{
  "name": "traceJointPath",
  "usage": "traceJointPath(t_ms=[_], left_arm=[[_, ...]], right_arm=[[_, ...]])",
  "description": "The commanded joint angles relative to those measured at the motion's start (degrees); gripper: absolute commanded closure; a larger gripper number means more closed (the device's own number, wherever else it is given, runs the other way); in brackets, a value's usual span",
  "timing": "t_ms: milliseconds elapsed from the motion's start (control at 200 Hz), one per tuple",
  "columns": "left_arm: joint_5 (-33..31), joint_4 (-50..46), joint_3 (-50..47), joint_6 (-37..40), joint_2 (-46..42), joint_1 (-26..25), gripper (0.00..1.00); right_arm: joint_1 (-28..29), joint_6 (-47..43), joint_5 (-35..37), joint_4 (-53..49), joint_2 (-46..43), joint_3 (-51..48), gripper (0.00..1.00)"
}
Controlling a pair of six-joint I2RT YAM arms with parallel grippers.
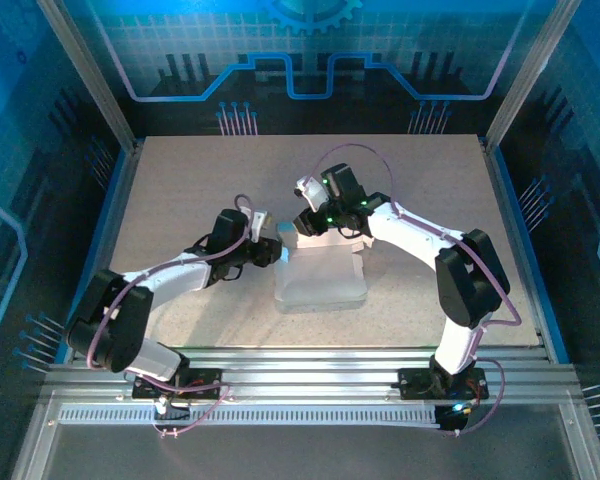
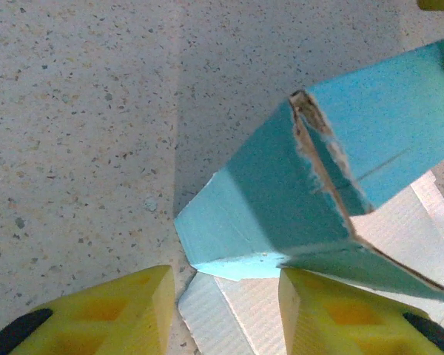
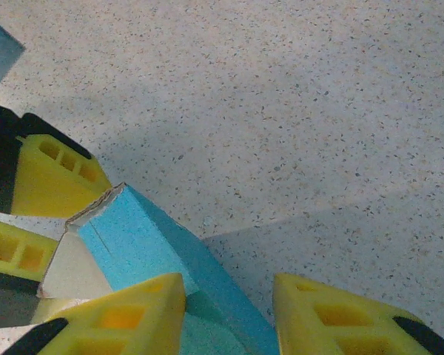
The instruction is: Fold the paper box
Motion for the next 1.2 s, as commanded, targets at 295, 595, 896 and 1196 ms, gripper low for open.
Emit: traceJointPath(t_ms=[295, 595, 896, 1196], left_arm=[[-1.84, 6.36, 1.75, 3.10, 4.51, -2.43, 0.57], [-4.74, 8.87, 2.84, 3.71, 6.54, -3.18, 0.59], [-6.88, 7.73, 4.51, 6.50, 7.55, -4.01, 0.71], [-6.98, 7.30, 6.77, 8.84, 9.24, -4.34, 0.76]], right_arm=[[-0.37, 1.12, -3.25, -1.93, -0.20, -0.84, 0.62], [-0.65, 1.47, -4.19, -2.11, -0.30, -0.91, 0.63], [-1.09, 2.62, -6.25, -1.58, -0.86, -1.83, 0.63], [-1.57, 3.97, -7.80, -1.41, -0.90, -1.89, 0.63]])
